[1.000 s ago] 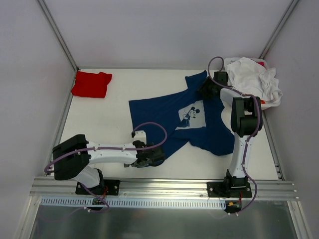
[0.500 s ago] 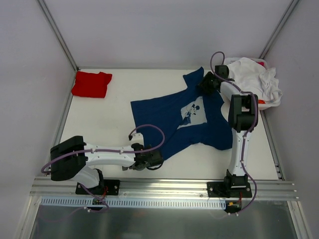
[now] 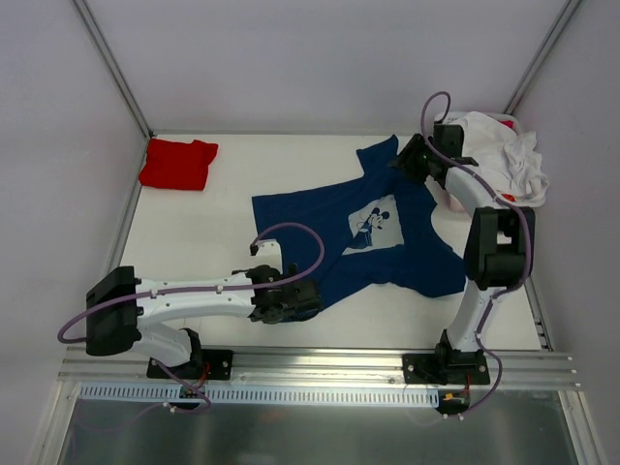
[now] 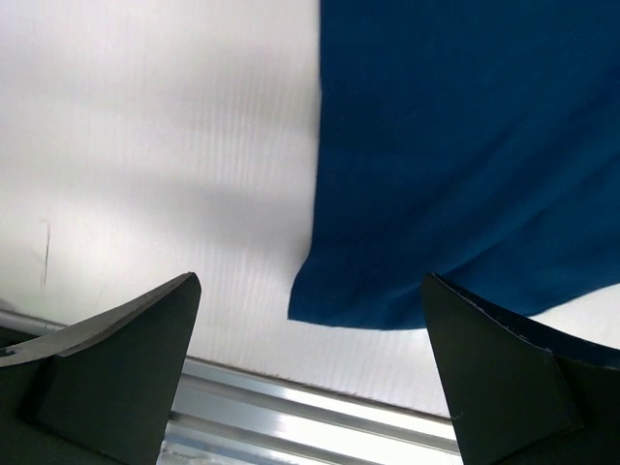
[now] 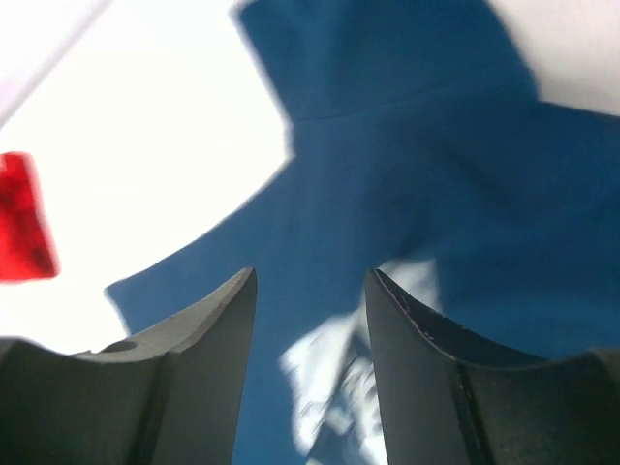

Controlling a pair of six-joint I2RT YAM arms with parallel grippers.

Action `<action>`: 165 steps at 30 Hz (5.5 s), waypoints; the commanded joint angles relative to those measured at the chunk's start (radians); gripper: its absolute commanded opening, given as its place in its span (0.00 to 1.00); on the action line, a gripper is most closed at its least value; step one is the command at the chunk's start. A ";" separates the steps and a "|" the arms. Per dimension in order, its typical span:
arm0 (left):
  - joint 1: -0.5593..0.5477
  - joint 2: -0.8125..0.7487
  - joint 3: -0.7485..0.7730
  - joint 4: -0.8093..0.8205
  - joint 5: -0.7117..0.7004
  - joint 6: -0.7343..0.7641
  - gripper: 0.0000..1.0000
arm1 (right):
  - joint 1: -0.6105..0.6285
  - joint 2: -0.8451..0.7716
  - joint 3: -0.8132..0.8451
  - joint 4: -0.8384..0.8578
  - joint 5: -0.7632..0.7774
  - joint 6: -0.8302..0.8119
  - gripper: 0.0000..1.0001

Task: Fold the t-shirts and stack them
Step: Flatten the tshirt out

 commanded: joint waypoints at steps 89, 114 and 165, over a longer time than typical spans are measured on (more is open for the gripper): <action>1.055 0.557 0.363 0.960 0.588 0.936 0.30 | 0.142 -1.120 -0.773 -0.045 -0.068 -0.023 0.55; 1.071 0.513 0.385 0.830 0.506 0.950 0.39 | 0.144 -1.117 -0.782 -0.025 -0.077 -0.014 0.55; 1.111 0.685 0.613 0.670 0.612 0.950 0.00 | 0.152 -1.212 -0.713 -0.087 -0.083 -0.003 0.55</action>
